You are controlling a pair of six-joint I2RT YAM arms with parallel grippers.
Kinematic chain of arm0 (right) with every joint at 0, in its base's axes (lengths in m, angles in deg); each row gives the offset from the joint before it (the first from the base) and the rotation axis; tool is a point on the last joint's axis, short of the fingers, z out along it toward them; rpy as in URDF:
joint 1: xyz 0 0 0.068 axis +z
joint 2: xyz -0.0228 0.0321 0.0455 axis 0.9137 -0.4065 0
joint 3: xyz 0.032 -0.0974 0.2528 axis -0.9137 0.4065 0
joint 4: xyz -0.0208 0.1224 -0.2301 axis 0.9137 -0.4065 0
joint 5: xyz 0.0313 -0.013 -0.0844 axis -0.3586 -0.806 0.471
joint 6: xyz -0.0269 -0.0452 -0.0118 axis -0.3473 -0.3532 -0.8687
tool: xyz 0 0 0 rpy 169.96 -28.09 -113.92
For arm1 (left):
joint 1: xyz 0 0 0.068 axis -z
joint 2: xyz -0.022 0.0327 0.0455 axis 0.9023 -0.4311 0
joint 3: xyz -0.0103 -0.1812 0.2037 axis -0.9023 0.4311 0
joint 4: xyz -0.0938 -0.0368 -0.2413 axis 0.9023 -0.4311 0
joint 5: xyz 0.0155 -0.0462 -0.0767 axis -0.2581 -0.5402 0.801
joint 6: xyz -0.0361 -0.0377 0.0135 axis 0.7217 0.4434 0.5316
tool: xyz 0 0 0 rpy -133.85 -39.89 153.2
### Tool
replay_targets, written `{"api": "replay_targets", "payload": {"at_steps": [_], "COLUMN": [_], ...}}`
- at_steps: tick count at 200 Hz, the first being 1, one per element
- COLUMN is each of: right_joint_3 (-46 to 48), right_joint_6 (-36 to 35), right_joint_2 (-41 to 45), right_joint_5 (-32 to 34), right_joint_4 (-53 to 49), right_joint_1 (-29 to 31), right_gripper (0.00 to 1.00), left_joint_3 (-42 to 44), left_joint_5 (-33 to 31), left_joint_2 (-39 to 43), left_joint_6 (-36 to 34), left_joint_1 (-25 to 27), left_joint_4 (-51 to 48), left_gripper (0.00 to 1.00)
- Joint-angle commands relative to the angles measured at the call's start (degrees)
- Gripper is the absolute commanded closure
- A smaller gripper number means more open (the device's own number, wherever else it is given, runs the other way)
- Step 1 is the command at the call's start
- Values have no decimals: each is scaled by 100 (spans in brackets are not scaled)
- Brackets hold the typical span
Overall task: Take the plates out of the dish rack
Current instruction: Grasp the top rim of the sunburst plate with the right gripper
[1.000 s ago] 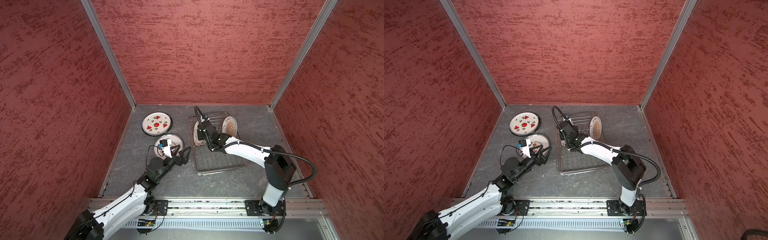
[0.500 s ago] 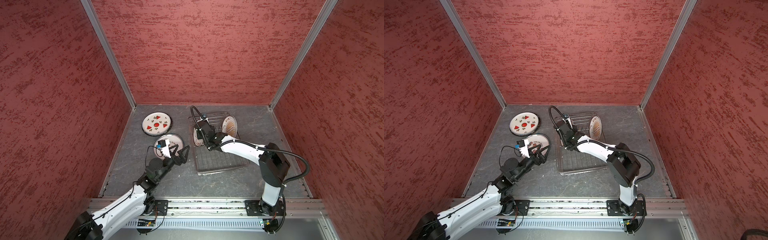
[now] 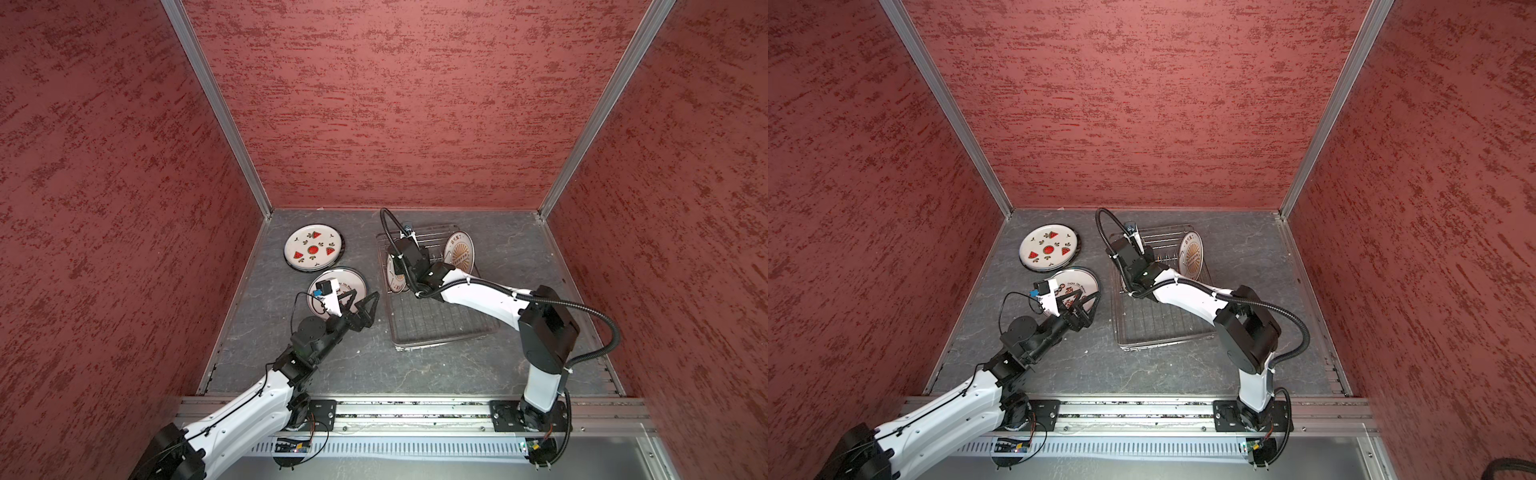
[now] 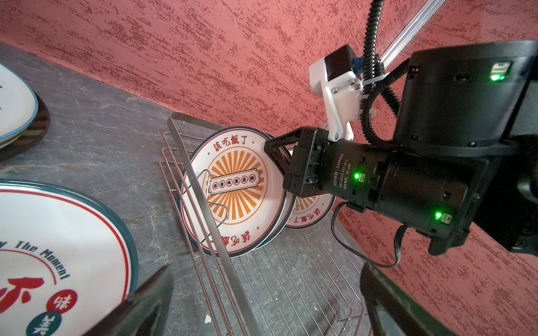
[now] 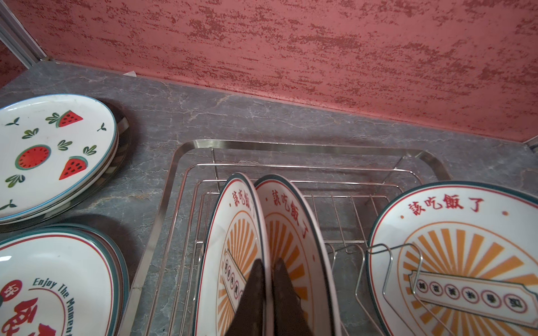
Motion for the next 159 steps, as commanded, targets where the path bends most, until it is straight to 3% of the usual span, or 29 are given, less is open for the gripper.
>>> {"api": "replay_targets", "payload": {"at_steps": [1, 49, 80, 159], "right_joint_3": [-174, -497, -573, -717], "right_joint_6": [-41, 280, 279, -96], "right_joint_2": [22, -307, -403, -226], "right_joint_5": [166, 291, 394, 691], "right_joint_4": [6, -764, -794, -442], "right_joint_1": [-40, -40, -40, -39], "right_gripper": [91, 80, 87, 94], "left_joint_3": [61, 56, 88, 89], "left_joint_5": [-65, -111, -155, -334], "left_joint_2": [28, 39, 67, 44], "left_joint_6": [-112, -94, -58, -87], "left_joint_1": [38, 38, 42, 42], "left_joint_4": [-26, -53, -38, -23], "left_gripper": [1, 1, 1, 1]}}
